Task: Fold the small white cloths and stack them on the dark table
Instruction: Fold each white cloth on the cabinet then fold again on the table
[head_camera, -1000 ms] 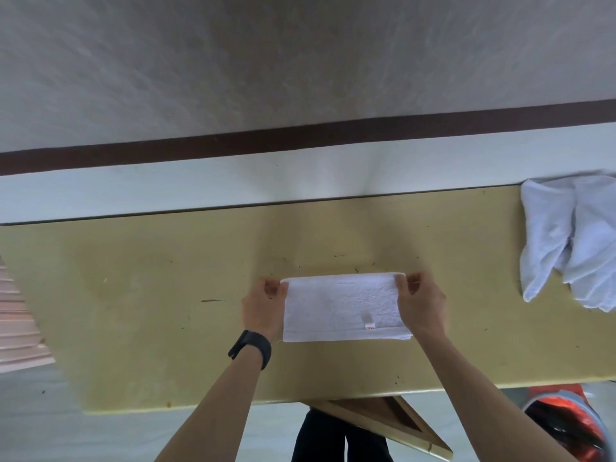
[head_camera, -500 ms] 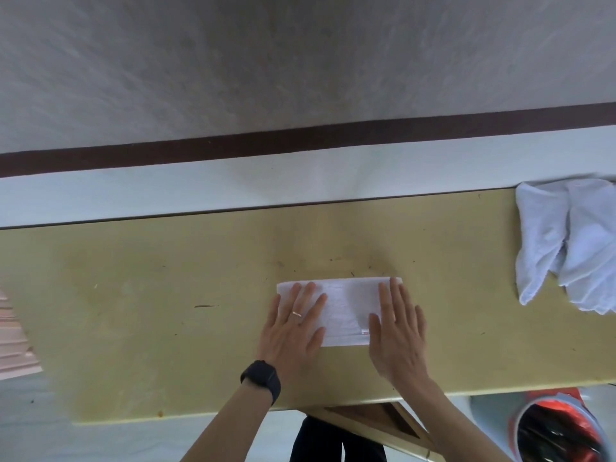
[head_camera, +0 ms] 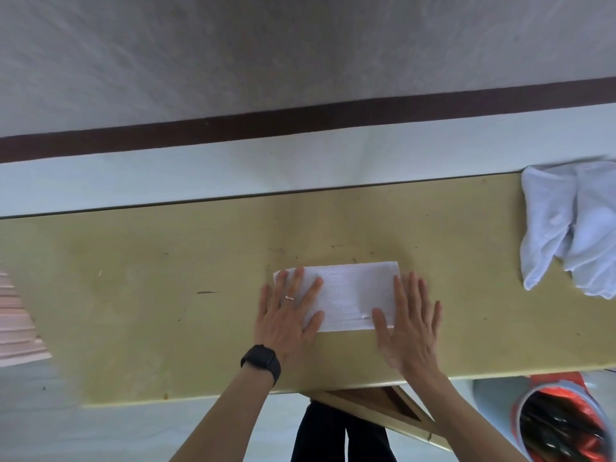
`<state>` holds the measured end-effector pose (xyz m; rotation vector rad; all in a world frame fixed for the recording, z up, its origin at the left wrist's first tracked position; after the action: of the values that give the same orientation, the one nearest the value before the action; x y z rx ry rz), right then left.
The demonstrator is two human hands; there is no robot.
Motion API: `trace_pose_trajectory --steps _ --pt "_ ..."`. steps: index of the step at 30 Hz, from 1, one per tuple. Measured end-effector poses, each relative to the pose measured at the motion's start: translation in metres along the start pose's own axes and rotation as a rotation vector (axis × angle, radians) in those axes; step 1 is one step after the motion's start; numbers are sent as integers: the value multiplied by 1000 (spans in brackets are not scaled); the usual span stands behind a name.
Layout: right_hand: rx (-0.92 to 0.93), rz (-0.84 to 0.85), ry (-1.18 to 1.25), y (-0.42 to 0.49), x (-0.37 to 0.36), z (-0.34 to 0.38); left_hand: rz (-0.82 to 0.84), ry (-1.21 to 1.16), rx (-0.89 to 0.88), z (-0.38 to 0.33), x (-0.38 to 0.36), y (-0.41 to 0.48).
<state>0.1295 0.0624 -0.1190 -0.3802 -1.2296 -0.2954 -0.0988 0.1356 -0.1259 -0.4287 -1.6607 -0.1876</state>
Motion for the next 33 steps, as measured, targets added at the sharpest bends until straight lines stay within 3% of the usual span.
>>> trace_pose_trajectory --steps 2,5,7,11,15,19,24,33 --pt "2 -85 -9 -3 17 1 -28 35 48 1 12 -4" --pt "161 -180 32 -20 35 35 -18 69 124 6 24 -15" --pt "261 -134 25 -32 28 63 23 62 156 8 28 -26" --pt "262 -10 -54 -7 4 88 81 9 168 6 29 -51" --pt "395 110 -112 13 -13 109 65 -17 87 -2 24 -70" --pt "557 28 -55 -21 2 110 -74 -55 17 -3 32 -78" --pt "674 40 -1 -84 -3 64 -124 -82 -324 -19 15 -110" --pt "772 -137 25 -110 -6 47 -169 -112 -360 -28 7 -124"
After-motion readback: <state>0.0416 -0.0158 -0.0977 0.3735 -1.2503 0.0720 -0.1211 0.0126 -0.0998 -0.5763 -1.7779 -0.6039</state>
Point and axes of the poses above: each hand's wrist, its own y-axis towards the middle knuckle, its own x-axis out of the back of the hand, z = x × y, the point moved 10 cm from there along y, towards the middle knuckle, and after that the axes turned 10 degrees about -z, right-handed, at the moved point
